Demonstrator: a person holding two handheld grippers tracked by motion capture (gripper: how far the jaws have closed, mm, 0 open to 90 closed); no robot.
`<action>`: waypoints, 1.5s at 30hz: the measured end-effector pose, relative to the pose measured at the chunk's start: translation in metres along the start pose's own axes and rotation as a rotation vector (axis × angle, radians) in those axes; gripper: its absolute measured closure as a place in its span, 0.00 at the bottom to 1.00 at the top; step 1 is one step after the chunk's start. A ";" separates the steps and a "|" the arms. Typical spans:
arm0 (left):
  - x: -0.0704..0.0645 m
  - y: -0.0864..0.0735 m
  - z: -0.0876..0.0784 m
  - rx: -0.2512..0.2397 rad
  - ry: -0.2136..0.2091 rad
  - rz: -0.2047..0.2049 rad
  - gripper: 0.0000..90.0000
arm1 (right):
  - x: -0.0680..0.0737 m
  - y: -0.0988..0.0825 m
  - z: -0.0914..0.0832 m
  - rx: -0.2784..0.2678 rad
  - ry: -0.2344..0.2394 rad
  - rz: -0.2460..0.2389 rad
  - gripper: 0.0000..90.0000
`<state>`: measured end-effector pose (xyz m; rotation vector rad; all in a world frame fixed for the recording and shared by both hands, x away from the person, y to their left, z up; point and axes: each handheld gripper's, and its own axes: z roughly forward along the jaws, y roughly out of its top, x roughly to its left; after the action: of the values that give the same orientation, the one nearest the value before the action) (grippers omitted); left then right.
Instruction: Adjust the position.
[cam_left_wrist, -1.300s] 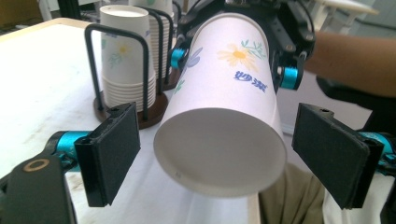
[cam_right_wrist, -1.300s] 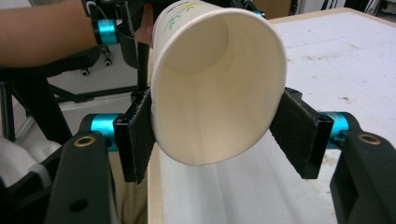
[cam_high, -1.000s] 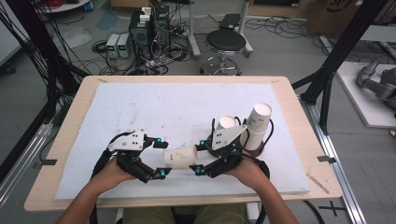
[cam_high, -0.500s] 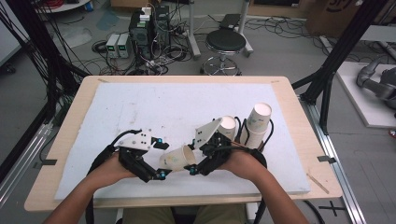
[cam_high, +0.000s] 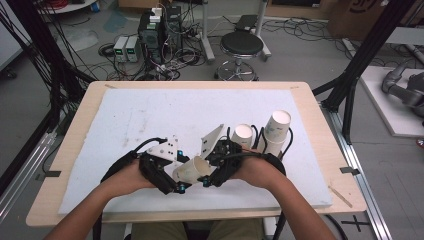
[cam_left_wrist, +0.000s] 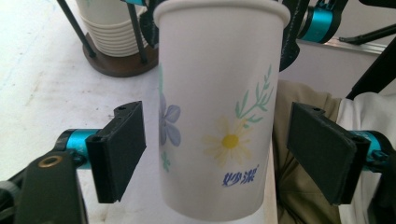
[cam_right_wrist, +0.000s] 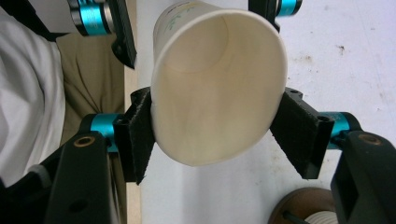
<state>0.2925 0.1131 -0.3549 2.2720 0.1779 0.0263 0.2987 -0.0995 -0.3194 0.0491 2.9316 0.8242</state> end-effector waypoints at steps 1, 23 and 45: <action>0.000 0.000 0.000 0.000 0.000 0.000 0.23 | 0.000 0.000 0.000 0.000 0.000 0.000 0.39; 0.000 0.003 0.016 0.056 -0.033 0.011 0.37 | 0.003 0.016 0.000 0.111 0.018 -0.043 0.38; 0.005 -0.024 0.015 -0.163 -0.039 -0.081 0.36 | -0.005 -0.004 -0.013 -0.176 0.053 0.104 0.24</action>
<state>0.2959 0.1178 -0.3836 2.0991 0.2389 -0.0441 0.3026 -0.1101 -0.3103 0.1707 2.9126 1.1127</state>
